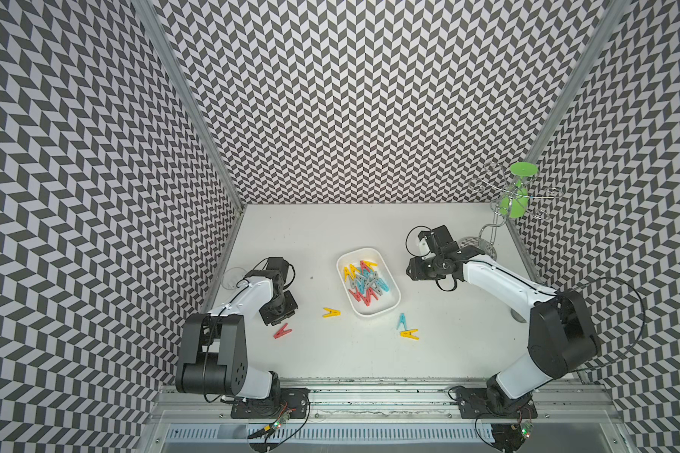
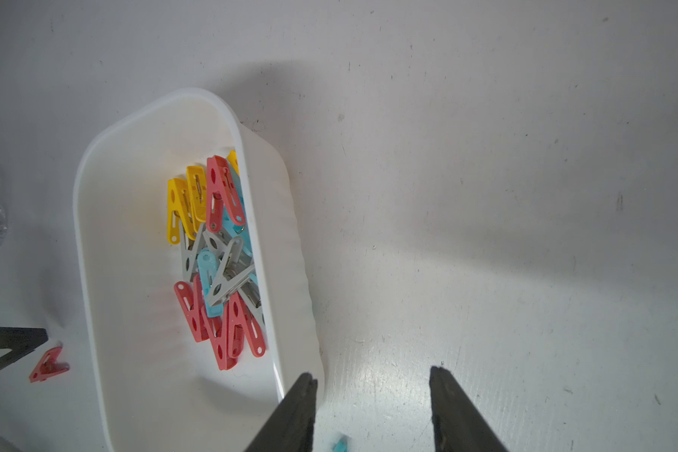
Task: Put the clothespins into the storage box
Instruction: Pick up the clothespin from the center of the board.
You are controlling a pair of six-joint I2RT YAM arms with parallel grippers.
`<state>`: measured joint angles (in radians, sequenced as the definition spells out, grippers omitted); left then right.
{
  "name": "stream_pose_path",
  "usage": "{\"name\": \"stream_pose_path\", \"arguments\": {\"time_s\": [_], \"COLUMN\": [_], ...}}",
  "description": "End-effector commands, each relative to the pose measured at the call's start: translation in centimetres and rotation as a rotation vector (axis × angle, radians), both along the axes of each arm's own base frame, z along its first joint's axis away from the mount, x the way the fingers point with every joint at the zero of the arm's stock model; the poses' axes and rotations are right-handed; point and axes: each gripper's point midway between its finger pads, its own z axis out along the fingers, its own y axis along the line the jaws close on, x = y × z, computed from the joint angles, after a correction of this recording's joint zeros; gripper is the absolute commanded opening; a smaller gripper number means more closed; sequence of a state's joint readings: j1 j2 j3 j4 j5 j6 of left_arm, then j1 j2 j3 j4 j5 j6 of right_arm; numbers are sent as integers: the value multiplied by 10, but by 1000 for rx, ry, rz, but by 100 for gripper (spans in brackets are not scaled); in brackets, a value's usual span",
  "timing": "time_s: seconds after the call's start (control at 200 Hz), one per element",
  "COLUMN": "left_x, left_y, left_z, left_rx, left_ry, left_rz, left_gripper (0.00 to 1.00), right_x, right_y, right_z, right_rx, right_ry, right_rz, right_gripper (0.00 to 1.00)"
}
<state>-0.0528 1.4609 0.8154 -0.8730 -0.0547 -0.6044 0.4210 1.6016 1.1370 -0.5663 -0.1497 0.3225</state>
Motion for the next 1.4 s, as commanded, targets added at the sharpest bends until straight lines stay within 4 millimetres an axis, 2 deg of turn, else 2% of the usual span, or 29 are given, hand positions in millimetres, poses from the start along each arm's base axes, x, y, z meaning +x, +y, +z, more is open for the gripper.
{"name": "stream_pose_path", "arguments": {"time_s": [0.0, 0.205, 0.586, 0.686, 0.846, 1.132, 1.392], "left_x": [-5, -9, -11, -5, 2, -17, -34], "left_y": [-4, -10, -36, -36, -41, -50, -45], "left_z": [-4, -11, -16, -10, 10, 13, 7], "left_rx": [-6, -6, -16, -9, -37, -122, -111], "left_ry": [36, 77, 106, 97, 58, 42, 76], "left_rz": [-41, -69, -142, -131, -54, 118, 136], "left_gripper": [32, 33, 32, 38, 47, 52, 57], "right_x": [3, 1, 2, 1, 0, 1, 1], "right_y": [-2, -2, -3, -4, -4, -1, 0], "right_z": [11, 7, 6, 6, 6, 10, 10], "right_rx": [22, 28, 22, 24, 21, 20, 22], "right_ry": [-48, -45, -53, -51, -52, -57, -54], "right_rz": [-14, -18, -22, -23, -16, 7, 17], "right_gripper": [50, 50, 50, 50, 50, 50, 50]}}
